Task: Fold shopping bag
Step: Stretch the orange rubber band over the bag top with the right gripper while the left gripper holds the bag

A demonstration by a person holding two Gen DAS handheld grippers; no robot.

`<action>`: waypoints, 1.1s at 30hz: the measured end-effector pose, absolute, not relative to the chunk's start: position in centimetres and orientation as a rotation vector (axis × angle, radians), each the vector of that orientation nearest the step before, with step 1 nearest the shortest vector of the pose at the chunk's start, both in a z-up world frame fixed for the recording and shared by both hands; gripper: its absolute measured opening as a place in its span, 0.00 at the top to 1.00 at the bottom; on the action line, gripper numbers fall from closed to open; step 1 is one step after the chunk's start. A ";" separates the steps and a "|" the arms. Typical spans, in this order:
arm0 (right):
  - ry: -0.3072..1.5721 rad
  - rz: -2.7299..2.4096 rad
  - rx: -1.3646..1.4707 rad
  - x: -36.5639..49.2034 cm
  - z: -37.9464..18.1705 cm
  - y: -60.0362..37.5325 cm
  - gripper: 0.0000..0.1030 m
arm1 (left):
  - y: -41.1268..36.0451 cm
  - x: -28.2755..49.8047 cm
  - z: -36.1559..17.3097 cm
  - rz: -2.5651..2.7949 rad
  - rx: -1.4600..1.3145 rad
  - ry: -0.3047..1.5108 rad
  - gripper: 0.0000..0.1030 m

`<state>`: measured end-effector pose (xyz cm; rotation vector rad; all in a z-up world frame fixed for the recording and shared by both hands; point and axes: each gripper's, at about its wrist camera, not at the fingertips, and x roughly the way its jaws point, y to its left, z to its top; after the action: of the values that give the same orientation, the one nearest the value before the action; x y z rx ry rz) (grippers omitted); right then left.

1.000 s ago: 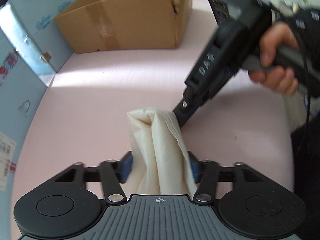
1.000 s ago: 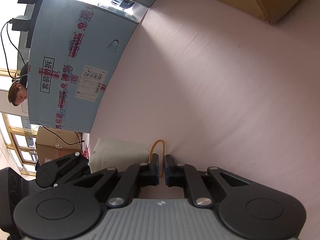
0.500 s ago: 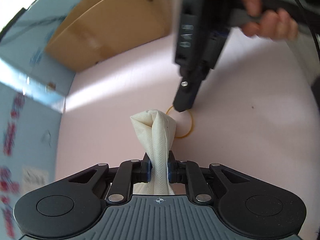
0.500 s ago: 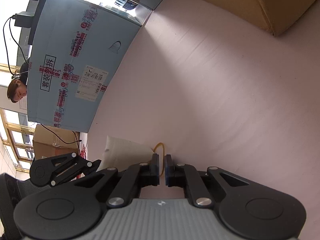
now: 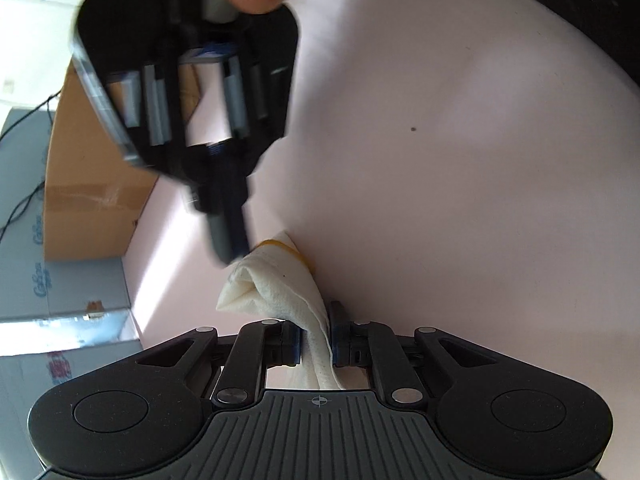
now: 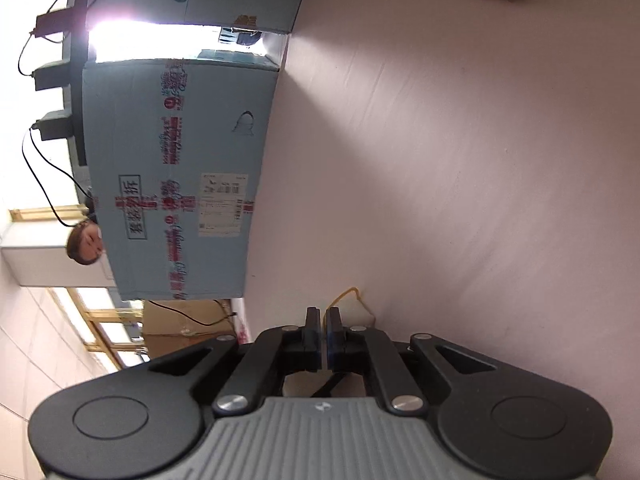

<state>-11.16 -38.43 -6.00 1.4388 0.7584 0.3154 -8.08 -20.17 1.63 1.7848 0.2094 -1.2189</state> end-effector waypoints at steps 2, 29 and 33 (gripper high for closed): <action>0.745 0.381 1.451 -10.7 -5.8 -38.2 0.97 | -20.1 -8.2 1.5 -1.220 1.803 0.191 0.91; 0.927 0.148 1.185 -9.8 -3.3 -37.3 0.76 | -19.4 -7.7 1.9 -1.178 1.790 0.188 0.91; 0.950 0.142 1.126 -8.9 -3.2 -36.9 0.99 | -19.3 -7.5 2.0 -1.191 1.786 0.193 0.91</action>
<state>-8.89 -36.87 -3.19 1.1265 0.9496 0.1421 -7.46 -19.31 1.99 1.7860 0.1931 -1.1914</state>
